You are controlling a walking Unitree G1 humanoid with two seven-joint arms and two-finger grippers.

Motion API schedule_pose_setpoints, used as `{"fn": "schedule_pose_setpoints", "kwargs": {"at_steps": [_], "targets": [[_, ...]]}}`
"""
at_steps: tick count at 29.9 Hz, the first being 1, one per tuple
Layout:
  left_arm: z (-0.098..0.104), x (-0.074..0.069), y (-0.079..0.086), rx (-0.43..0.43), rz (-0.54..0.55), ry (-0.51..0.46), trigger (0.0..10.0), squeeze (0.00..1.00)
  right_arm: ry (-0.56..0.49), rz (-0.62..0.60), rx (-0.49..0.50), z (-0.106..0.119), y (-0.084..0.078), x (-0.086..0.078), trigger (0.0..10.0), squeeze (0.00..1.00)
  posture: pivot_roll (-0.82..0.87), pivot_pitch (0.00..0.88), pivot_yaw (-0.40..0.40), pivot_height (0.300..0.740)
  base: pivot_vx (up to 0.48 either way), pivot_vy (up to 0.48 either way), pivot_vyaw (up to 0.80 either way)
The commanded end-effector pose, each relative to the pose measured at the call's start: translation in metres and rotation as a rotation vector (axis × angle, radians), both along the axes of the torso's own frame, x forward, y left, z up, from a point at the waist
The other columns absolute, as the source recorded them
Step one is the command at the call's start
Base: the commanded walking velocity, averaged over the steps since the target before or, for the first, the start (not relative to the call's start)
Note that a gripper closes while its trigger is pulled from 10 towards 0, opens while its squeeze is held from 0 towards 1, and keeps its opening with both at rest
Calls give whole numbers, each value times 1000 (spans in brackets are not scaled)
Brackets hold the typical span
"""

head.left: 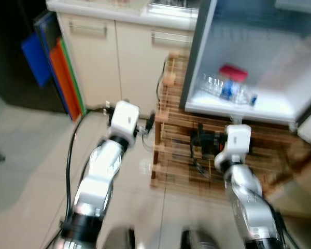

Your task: Restocking fridge

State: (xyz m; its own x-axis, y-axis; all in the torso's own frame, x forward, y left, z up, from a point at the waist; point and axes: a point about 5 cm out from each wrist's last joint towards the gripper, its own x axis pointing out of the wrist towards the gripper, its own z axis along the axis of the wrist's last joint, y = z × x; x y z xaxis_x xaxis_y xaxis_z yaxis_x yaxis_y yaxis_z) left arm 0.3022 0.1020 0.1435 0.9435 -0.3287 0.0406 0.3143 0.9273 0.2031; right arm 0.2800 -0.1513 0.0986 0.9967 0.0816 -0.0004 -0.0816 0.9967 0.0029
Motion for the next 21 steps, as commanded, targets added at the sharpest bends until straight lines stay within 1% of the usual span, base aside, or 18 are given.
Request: {"fn": "schedule_pose_setpoints", "kwargs": {"at_steps": [1, 6, 12, 16, 21], "targets": [[2, 1, -11, 8, -35, -5, 10000, 0, 13, -30, -16, -3, -9, -1, 10000, 0, 33, 46, -31, 676, 0, 0, -644], [4, 2, -10, 1, -32, -10, 10000, 0, -1, -28, -26, -1, -8, 0, 10000, 0, 33, 58, -31, 676, 0, 0, -550], [8, 4, -9, -20, -26, -17, 10000, 0, -26, -26, -32, 6, -8, 5, 10000, 0, 31, 71, -32, 676, 0, 0, 0], [12, 3, -11, -4, -39, -41, 10000, 0, -48, -25, -28, 12, -8, 6, 10000, 0, 33, 86, -36, 676, 452, 0, 0], [11, -1, -14, 13, -72, -43, 10000, 0, -47, -42, -21, 11, -11, 6, 10000, 0, 33, 85, -36, 676, 455, 0, 0]]}}
